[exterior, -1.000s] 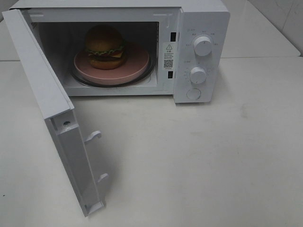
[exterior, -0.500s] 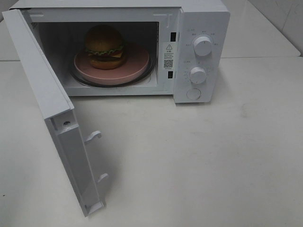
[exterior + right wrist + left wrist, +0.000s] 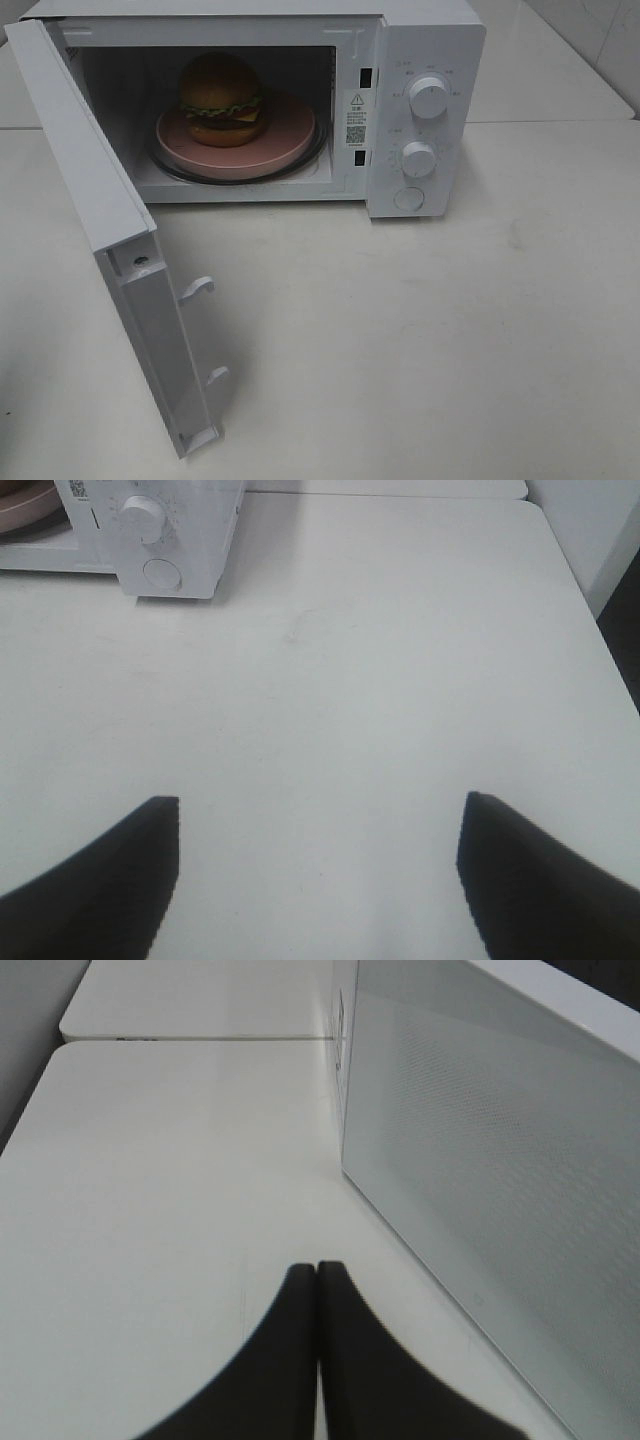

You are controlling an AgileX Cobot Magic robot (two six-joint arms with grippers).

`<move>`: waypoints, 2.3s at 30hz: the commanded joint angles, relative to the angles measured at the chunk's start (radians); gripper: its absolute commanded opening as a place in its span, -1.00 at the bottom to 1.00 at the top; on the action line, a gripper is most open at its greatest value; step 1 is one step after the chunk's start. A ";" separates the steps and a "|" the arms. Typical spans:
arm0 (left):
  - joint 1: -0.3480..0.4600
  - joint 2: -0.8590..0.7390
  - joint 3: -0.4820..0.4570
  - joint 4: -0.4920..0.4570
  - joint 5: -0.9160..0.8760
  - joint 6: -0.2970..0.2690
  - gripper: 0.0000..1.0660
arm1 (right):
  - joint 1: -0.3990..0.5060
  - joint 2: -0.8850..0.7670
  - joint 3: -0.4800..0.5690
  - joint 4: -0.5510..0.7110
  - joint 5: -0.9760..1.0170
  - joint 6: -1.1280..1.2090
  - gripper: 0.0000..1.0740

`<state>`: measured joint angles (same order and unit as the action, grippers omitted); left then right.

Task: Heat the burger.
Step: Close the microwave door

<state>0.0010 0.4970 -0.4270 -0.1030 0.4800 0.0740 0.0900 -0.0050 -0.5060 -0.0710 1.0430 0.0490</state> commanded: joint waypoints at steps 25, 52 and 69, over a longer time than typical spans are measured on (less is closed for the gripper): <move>0.000 0.530 0.251 0.103 -1.067 -0.060 -1.00 | -0.008 -0.026 0.000 0.001 -0.006 0.001 0.37; -0.260 1.028 0.147 0.328 -1.478 -0.212 -1.00 | -0.008 -0.026 0.000 0.001 -0.006 0.001 0.37; -0.558 1.161 -0.029 -0.043 -1.438 -0.054 -1.00 | -0.008 -0.026 0.000 0.001 -0.006 0.001 0.37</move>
<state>-0.5160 1.6430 -0.4200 -0.0600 -0.9720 -0.0210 0.0900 -0.0050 -0.5060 -0.0710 1.0430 0.0490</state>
